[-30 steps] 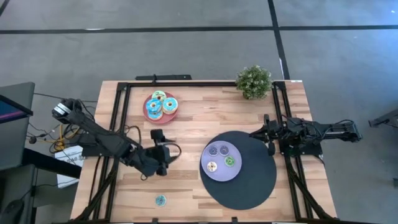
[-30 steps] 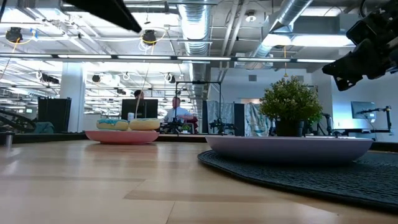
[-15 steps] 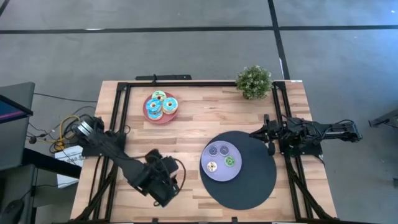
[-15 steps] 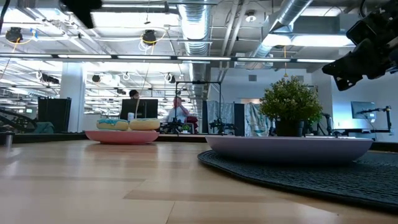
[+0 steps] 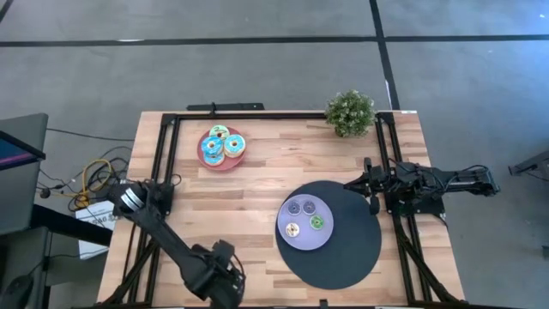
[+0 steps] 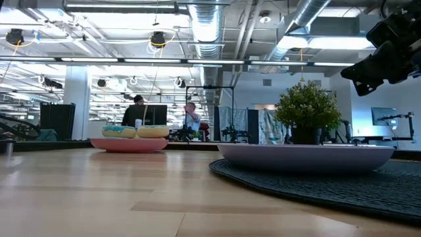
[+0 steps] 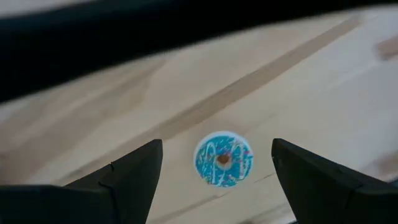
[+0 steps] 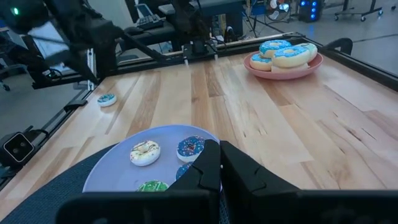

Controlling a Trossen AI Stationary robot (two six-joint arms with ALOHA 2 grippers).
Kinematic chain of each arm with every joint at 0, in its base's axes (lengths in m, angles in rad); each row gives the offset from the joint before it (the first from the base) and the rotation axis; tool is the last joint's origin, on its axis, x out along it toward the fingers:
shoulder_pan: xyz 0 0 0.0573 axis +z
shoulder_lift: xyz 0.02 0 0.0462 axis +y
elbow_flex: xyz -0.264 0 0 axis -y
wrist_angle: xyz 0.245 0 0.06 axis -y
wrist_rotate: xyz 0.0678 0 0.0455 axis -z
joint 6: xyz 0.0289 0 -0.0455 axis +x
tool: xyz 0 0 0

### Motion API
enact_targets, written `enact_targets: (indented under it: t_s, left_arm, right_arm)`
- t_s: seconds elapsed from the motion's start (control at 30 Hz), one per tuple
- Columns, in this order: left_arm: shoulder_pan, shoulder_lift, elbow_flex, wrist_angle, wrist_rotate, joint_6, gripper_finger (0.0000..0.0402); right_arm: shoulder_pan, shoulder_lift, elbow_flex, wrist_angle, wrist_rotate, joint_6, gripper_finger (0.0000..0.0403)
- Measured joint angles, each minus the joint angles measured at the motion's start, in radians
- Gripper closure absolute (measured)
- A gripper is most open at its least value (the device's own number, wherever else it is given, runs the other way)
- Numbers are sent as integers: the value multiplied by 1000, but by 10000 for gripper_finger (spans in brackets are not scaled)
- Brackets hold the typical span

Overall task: Pick & Place donuts
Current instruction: Put the small blue donut on the purple plate

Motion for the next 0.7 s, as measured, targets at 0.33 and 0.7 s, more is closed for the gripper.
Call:
enact_targets:
  t_s: [0.33, 0.7]
  left_arm:
    - [-47, 23, -6, 63, -7, -120, 106]
    - [-55, 23, -164, 307, 0, -171, 106]
  right_arm:
    - [0, 0, 0, 0, 0, 0, 403]
    - [0, 0, 0, 0, 0, 0, 403]
